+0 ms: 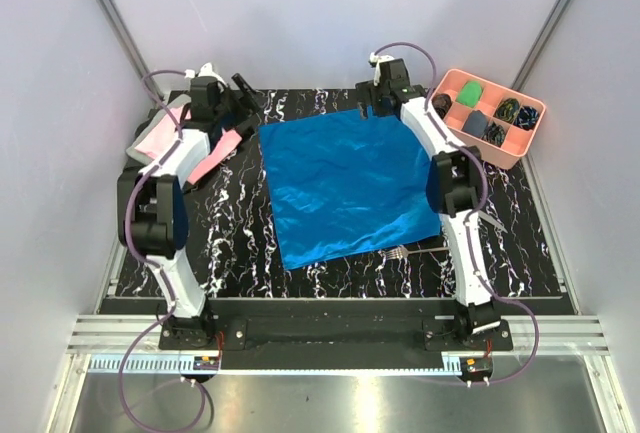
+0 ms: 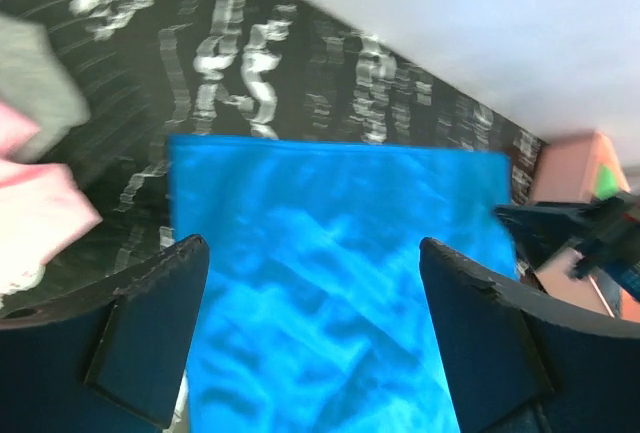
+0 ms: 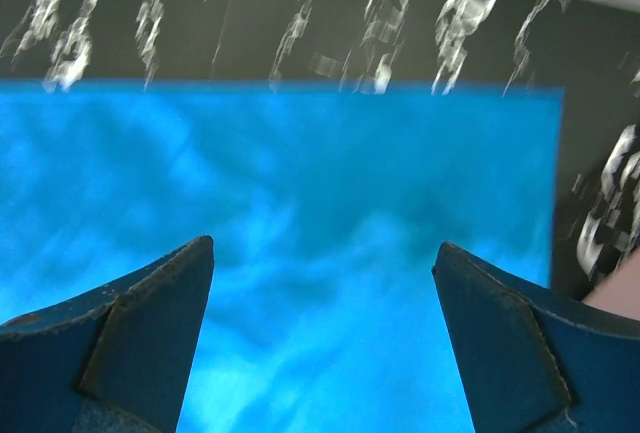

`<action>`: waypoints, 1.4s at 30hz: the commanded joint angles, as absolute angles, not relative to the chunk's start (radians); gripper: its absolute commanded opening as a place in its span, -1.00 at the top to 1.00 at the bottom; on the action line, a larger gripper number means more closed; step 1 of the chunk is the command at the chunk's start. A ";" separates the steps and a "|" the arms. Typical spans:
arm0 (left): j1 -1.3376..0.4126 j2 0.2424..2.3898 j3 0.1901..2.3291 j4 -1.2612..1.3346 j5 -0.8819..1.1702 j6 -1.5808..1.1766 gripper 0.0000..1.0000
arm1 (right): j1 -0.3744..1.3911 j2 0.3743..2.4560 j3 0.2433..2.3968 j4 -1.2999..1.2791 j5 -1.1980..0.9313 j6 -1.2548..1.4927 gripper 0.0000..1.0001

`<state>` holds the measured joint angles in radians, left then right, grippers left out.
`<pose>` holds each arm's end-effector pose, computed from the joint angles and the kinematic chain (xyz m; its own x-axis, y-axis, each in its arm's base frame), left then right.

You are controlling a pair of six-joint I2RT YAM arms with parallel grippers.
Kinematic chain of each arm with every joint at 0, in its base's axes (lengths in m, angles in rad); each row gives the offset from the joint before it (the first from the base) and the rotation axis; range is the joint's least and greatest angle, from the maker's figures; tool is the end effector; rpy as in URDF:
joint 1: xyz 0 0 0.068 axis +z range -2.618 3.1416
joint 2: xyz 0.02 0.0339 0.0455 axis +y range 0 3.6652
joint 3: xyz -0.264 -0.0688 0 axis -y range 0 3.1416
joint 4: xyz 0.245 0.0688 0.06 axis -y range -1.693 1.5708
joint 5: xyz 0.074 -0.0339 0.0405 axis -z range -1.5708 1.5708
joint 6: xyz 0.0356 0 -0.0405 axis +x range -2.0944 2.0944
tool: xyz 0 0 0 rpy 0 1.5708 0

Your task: Fold the napkin, place the utensils inside, and roll it up

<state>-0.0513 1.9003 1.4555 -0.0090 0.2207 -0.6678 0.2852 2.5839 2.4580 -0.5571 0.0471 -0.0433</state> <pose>0.4491 -0.0309 0.2644 -0.4964 -0.5795 -0.6463 -0.0775 0.7711 -0.6319 0.5566 0.1615 0.2128 -0.5944 -0.2193 -0.7737 -0.2720 0.9602 -0.0633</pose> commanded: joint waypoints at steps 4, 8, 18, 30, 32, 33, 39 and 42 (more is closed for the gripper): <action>-0.236 1.686 1.220 0.089 0.175 -0.607 -0.79 | 0.293 2.095 2.003 -0.459 -0.020 0.141 -0.99; -0.331 1.675 1.088 0.161 0.213 -0.710 -0.79 | 0.293 1.870 1.706 -0.396 0.043 0.216 -0.99; -0.384 1.700 0.804 0.405 0.275 -0.910 -0.80 | 0.291 1.511 1.303 -0.396 0.078 0.313 -1.00; -0.227 1.671 0.640 0.451 0.255 -0.939 -0.80 | 0.246 1.407 1.083 -0.498 0.006 0.400 -1.00; -0.216 1.654 0.627 0.443 0.250 -0.924 -0.80 | 0.219 1.407 1.048 -0.514 -0.036 0.422 -0.99; -0.215 1.652 0.627 0.436 0.249 -0.916 -0.80 | 0.200 1.407 1.036 -0.518 -0.057 0.431 -0.99; -0.216 1.644 0.649 0.433 0.290 -0.894 -0.80 | 0.147 1.437 0.945 -0.519 -0.158 0.480 -0.99; -0.225 1.603 0.657 0.410 0.272 -0.873 -0.80 | 0.143 1.453 0.914 -0.517 -0.187 0.502 -0.91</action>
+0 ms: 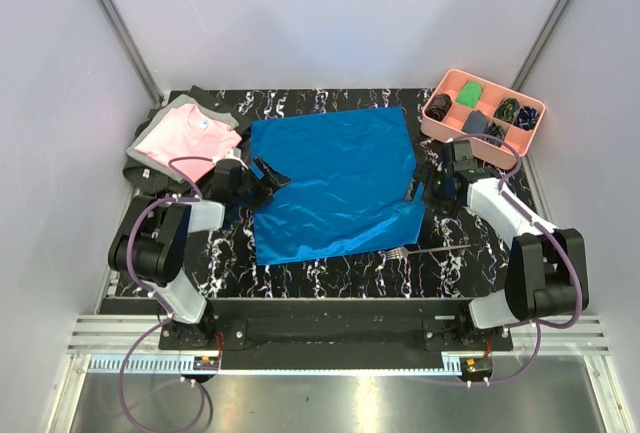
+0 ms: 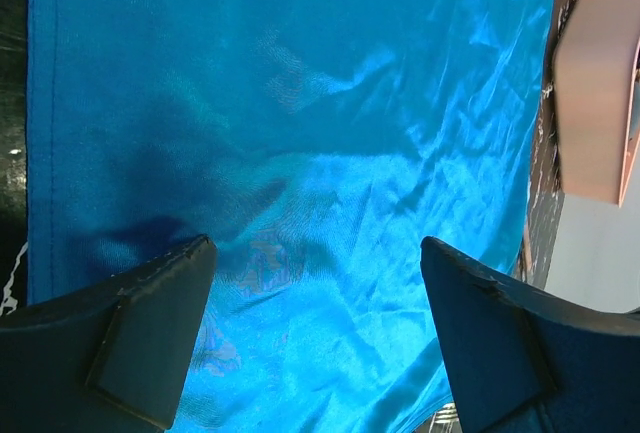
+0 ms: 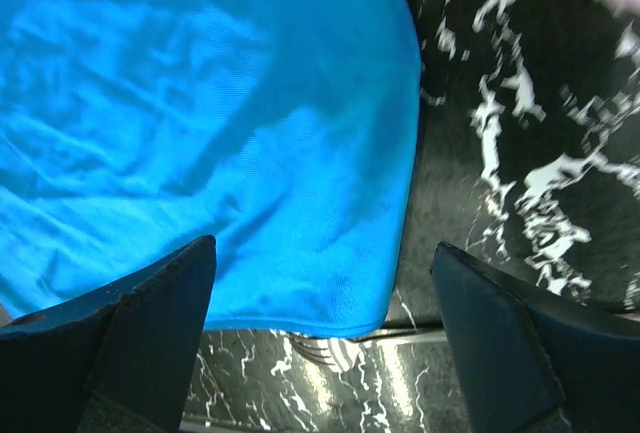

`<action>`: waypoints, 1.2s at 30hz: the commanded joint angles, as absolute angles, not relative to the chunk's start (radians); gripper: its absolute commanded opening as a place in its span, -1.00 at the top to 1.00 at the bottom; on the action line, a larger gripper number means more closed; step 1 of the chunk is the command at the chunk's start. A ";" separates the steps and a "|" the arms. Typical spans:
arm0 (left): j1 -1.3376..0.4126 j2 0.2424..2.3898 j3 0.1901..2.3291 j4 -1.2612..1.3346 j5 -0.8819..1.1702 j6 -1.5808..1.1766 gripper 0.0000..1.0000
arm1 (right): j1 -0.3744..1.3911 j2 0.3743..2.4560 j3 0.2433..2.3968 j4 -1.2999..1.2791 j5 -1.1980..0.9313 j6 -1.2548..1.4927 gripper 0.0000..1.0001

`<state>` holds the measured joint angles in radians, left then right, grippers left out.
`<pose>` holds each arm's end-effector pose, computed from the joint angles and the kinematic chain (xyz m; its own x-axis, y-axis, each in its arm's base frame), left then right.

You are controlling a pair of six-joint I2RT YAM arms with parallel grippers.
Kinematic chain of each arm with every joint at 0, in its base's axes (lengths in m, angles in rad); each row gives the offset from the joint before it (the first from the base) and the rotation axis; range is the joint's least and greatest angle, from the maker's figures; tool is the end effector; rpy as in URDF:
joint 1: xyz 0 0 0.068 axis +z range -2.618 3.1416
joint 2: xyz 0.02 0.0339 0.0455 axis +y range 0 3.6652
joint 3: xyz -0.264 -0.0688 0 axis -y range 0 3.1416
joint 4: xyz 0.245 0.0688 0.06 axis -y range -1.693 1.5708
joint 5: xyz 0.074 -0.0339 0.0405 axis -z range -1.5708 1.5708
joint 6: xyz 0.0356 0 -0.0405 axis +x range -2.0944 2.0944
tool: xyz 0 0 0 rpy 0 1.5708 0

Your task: Fold the napkin, place the utensils inside, and roll it up

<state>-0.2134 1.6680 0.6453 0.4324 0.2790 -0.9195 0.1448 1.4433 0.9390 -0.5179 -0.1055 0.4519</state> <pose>0.3052 -0.0762 0.1382 -0.6695 -0.6372 -0.3817 -0.1737 0.6339 -0.7536 0.2834 0.0451 0.2162 -0.8460 0.3155 -0.4299 0.1907 0.9319 0.3086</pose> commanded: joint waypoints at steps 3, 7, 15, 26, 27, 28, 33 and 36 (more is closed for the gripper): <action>-0.245 1.548 0.675 0.354 0.241 -0.836 -0.80 | 0.143 1.470 0.890 -0.500 -0.212 0.515 -0.74; -0.288 1.494 0.680 0.310 0.203 -0.799 -0.81 | 0.143 1.502 0.873 -0.495 -0.216 0.528 -0.52; -0.314 1.545 0.606 0.425 0.232 -0.856 -0.81 | 0.143 1.545 0.845 -0.489 -0.181 0.529 -0.25; -0.314 1.615 0.540 0.522 0.256 -0.905 -0.81 | 0.143 1.487 0.974 -0.648 -0.114 0.448 0.75; -0.314 1.618 0.537 0.523 0.258 -0.908 -0.81 | 0.143 1.444 1.001 -0.672 -0.106 0.443 0.71; -0.314 1.624 0.532 0.526 0.258 -0.910 -0.81 | 0.143 1.422 1.052 -0.693 -0.094 0.437 0.66; -0.314 1.644 0.515 0.549 0.258 -0.920 -0.81 | 0.143 1.299 1.095 -0.756 -0.017 0.417 -0.22; -0.314 1.657 0.508 0.564 0.264 -0.930 -0.81 | 0.143 1.318 1.066 -0.756 -0.005 0.413 -0.28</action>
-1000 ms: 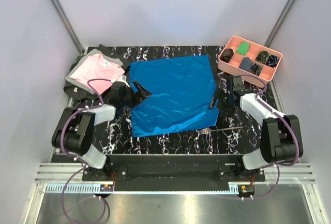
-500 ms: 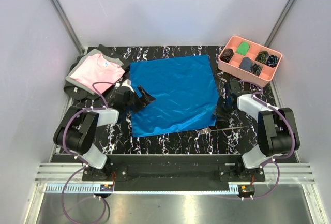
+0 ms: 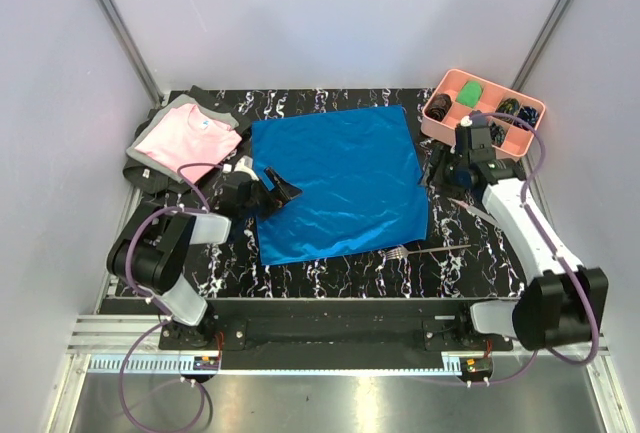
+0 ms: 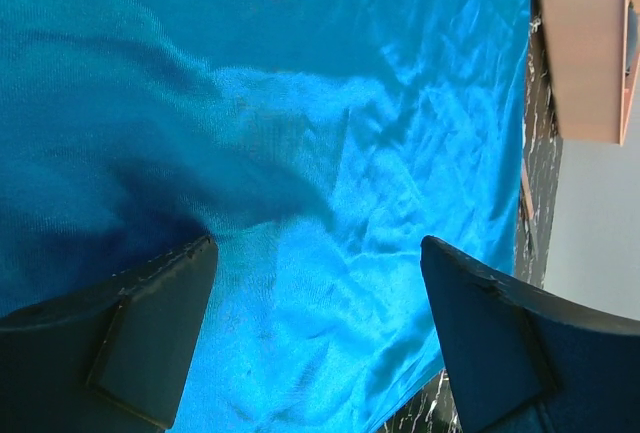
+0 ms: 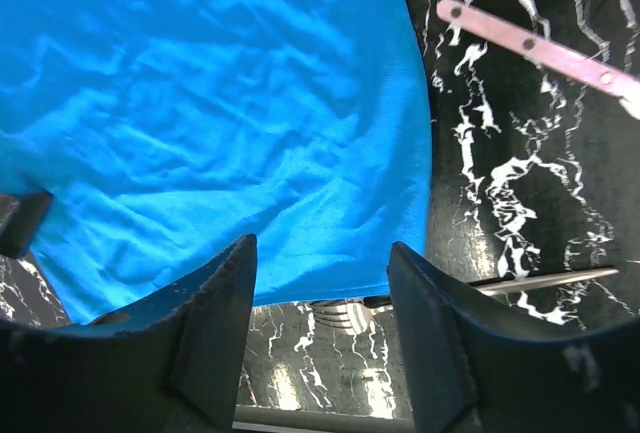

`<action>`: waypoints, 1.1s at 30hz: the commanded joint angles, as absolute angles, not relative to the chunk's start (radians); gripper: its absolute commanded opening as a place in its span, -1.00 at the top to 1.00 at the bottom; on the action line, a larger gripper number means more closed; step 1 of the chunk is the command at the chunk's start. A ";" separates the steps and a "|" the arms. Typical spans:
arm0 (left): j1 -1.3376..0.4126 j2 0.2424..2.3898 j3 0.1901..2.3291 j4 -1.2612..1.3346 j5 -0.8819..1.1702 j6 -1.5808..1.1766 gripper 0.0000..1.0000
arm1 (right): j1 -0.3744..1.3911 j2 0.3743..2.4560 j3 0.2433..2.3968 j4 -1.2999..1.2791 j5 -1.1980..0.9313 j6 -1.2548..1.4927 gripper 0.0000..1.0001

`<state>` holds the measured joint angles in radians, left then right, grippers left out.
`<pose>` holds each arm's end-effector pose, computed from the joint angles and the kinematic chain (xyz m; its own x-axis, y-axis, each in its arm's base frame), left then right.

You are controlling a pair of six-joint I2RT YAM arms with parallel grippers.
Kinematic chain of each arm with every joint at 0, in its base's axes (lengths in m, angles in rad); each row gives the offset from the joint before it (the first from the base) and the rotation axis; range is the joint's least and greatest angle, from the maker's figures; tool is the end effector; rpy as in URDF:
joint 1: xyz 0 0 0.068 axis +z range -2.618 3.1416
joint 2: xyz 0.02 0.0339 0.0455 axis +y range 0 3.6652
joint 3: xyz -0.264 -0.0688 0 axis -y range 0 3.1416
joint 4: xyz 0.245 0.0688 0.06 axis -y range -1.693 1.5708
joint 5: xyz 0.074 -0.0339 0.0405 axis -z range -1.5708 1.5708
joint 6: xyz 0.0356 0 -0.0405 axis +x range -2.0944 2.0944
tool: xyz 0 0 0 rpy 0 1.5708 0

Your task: Fold the napkin, place the utensils inside, and roll it up

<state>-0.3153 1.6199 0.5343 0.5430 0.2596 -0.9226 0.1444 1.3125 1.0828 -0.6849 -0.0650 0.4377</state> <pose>0.2758 -0.0996 0.1325 -0.7019 -0.5815 -0.4114 -0.0842 0.6412 -0.7627 0.2685 0.0414 0.2846 -0.7876 0.3129 -0.5308 0.1668 0.9376 0.3052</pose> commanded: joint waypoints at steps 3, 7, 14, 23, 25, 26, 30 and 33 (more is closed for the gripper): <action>-0.314 1.663 0.509 0.572 0.271 -0.931 -0.81 | 0.143 1.385 1.017 -0.756 -0.005 0.416 -0.27; -0.314 1.661 0.512 0.565 0.275 -0.925 -0.81 | 0.141 1.456 0.980 -0.739 0.031 0.420 -0.22; -0.313 1.677 0.518 0.568 0.285 -0.925 -0.81 | 0.141 1.572 0.942 -0.647 -0.052 0.440 -0.09; -0.279 1.678 0.489 0.589 0.291 -0.930 -0.81 | 0.141 1.663 0.959 -0.623 -0.107 0.440 0.52; -0.269 1.677 0.479 0.595 0.296 -0.933 -0.81 | 0.143 1.657 1.008 -0.644 -0.109 0.426 0.77; -0.267 1.677 0.474 0.598 0.298 -0.931 -0.81 | 0.143 1.643 1.028 -0.661 -0.109 0.426 0.81; -0.262 1.684 0.472 0.603 0.308 -0.930 -0.81 | 0.185 1.641 1.161 -0.704 -0.068 0.428 0.85; -0.262 1.698 0.474 0.614 0.313 -0.933 -0.81 | 0.265 1.701 1.253 -0.722 -0.049 0.437 0.80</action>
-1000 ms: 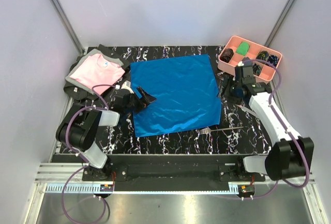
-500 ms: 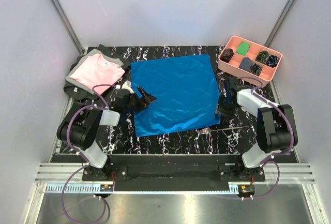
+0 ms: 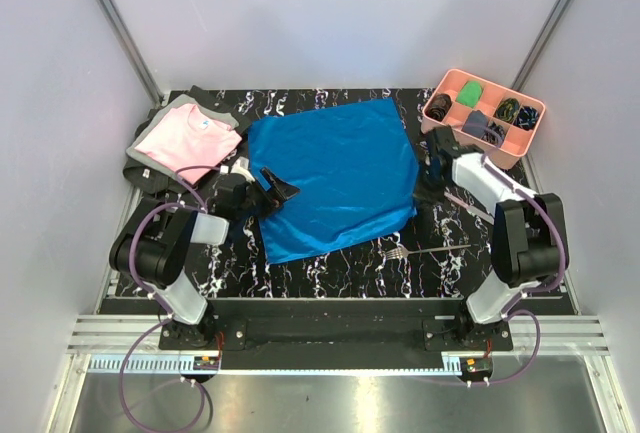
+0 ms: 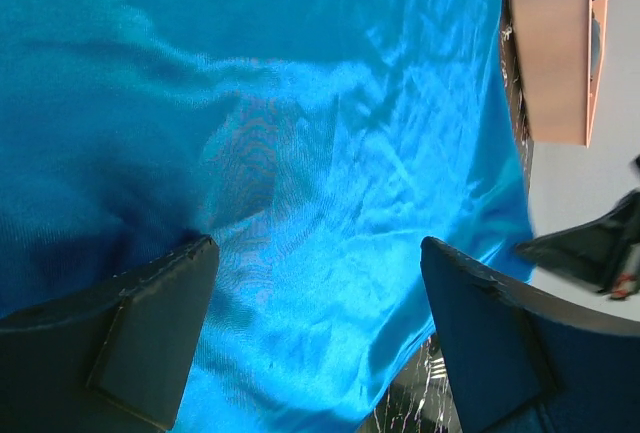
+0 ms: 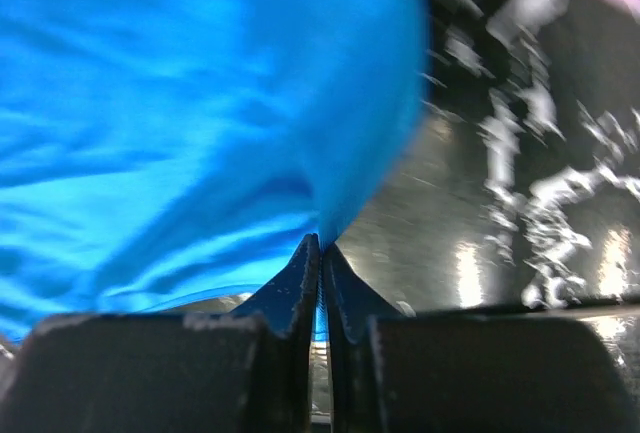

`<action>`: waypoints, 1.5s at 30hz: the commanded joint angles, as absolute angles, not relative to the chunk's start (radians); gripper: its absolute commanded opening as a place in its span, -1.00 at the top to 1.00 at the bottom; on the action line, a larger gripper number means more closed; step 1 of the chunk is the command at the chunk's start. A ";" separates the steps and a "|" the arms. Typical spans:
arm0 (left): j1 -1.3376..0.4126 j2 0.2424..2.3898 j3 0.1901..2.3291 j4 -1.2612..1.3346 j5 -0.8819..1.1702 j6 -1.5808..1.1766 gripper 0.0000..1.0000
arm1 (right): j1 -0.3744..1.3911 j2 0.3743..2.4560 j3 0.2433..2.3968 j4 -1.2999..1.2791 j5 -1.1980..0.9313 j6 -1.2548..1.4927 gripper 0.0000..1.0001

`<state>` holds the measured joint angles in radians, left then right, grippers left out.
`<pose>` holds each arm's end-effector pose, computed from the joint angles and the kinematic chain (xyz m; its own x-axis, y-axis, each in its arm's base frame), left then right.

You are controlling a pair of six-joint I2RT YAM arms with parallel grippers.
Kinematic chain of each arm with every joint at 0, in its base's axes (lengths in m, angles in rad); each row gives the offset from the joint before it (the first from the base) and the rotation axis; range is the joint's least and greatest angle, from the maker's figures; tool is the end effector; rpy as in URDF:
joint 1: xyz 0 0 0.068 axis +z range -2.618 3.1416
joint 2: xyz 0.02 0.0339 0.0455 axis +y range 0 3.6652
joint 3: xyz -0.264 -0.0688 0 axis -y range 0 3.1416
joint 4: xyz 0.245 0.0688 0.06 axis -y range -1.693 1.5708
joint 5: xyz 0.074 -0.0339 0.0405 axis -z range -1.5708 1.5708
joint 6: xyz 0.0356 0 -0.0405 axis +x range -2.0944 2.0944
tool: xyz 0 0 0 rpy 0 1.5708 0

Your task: Fold the napkin, place the utensils inside, and roll it up

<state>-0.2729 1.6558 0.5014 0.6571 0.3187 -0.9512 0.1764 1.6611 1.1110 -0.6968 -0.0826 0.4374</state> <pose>0.2774 -0.0892 0.1253 -0.6910 -0.6094 -0.3887 -0.0714 0.5926 -0.8023 0.3134 0.0588 0.1957 -0.9305 0.2629 -0.2552 0.2135 0.9551 0.2057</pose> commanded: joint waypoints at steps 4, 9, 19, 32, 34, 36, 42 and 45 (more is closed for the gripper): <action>-0.261 1.712 0.482 0.620 0.319 -0.937 -0.81 | 0.371 1.813 1.367 -0.747 -0.023 0.440 0.60; -0.261 1.712 0.486 0.612 0.324 -0.934 -0.81 | 0.430 1.766 1.382 -0.742 -0.035 0.439 -0.15; -0.262 1.680 0.528 0.562 0.331 -0.899 -0.81 | 0.328 1.658 1.186 -0.649 -0.049 0.448 -0.18; -0.262 1.370 0.586 0.321 0.324 -0.778 -0.81 | 0.391 1.828 1.325 -0.557 -0.135 0.468 0.05; -0.262 1.307 0.627 0.183 0.278 -0.721 -0.82 | 0.403 1.851 1.354 -0.561 -0.109 0.465 0.10; -0.262 1.212 0.652 0.096 0.240 -0.665 -0.83 | 0.432 1.882 1.388 -0.566 -0.080 0.460 0.12; -0.206 1.045 0.756 -0.176 0.241 -0.591 -0.89 | 0.495 1.969 1.482 -0.606 -0.029 0.442 0.14; -0.183 0.993 0.778 -0.250 0.267 -0.568 -0.89 | 0.520 2.011 1.525 -0.629 -0.006 0.434 0.14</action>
<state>-0.2142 1.0439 0.7330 -0.0837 0.2501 -0.6373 0.4862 1.9755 1.4479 -0.5995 -0.0639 0.4557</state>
